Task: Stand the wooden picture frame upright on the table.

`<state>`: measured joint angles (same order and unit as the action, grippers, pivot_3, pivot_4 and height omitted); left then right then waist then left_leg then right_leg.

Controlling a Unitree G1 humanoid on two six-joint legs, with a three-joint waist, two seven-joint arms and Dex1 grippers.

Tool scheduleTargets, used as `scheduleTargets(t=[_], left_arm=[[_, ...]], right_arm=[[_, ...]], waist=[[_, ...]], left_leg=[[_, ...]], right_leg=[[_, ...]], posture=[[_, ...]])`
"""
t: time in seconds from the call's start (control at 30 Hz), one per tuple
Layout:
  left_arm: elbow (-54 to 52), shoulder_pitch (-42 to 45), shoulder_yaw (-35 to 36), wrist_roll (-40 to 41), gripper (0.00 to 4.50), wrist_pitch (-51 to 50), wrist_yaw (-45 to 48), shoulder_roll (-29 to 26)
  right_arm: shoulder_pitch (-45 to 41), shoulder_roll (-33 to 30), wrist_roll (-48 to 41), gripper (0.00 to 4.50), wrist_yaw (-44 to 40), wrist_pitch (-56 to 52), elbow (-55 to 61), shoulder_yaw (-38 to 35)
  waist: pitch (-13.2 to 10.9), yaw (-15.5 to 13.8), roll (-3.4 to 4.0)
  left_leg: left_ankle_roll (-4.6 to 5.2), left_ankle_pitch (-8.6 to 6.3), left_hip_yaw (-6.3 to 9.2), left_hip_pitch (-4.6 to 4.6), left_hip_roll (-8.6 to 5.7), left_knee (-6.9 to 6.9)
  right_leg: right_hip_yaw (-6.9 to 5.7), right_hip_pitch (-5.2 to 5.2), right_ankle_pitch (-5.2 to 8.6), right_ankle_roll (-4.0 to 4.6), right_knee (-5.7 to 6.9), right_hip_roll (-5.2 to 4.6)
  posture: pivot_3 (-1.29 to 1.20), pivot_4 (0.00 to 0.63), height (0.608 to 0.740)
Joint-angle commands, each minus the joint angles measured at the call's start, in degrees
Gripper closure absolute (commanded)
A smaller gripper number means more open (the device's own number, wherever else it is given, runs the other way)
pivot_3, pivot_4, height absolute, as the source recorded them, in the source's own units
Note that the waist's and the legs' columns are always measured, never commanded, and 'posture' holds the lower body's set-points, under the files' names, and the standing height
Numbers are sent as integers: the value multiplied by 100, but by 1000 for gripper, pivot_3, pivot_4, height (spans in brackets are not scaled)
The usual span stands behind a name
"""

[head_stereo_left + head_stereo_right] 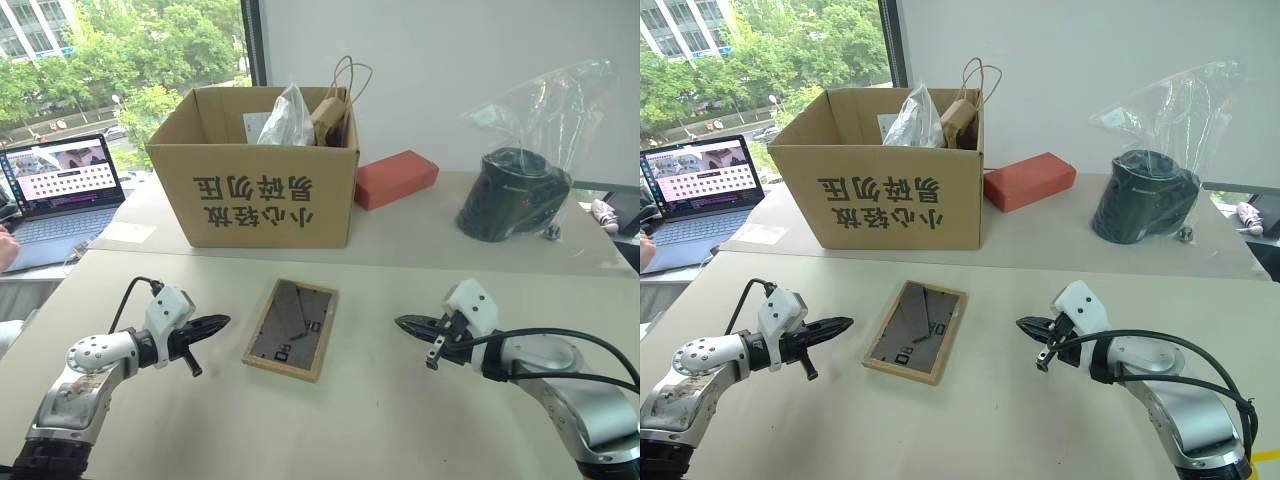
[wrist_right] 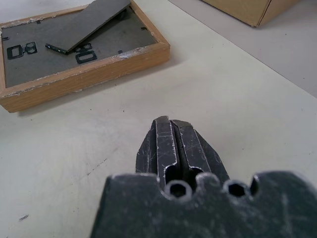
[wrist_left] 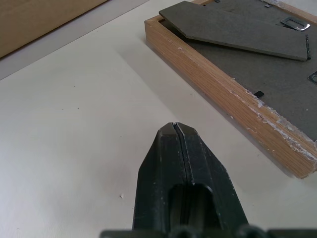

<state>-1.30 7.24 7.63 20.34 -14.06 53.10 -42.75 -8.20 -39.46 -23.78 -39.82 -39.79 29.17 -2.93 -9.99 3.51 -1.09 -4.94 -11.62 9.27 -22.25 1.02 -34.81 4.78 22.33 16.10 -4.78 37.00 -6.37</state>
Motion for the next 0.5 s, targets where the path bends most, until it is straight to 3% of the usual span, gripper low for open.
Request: scheduleTargets(t=[0.03,0.13,0.27,0.5], left_arm=[[125,208,-217,-428,4471,176,-109,-50],[517,463,-805,-1195,4471,318,-309,-69],[653,843,-1207,-1528,4471,335,-483,219],[90,1061,-2038,-1924,4471,230,-214,543]], right_arm=[[-269,138,330,4477,150,-73,-34,630],[-735,408,993,4477,395,-284,-376,1805],[-1207,696,1477,4477,538,-343,-720,2473],[-1488,1035,1811,4477,631,-422,-897,2769]], waist=[[0,0,0],[0,53,-2],[0,25,0],[2,-50,-3]], left_leg=[[0,0,0,0,0,0],[0,1,0,13,3,1],[-2,2,3,9,2,-3],[-4,3,6,10,0,-5]], right_leg=[[0,0,0,0,0,0],[0,-4,5,-8,5,6],[0,-4,8,-15,7,6],[-2,-9,-2,-9,6,4]], posture=[[0,150,740],[0,150,740],[0,150,740],[0,150,740]])
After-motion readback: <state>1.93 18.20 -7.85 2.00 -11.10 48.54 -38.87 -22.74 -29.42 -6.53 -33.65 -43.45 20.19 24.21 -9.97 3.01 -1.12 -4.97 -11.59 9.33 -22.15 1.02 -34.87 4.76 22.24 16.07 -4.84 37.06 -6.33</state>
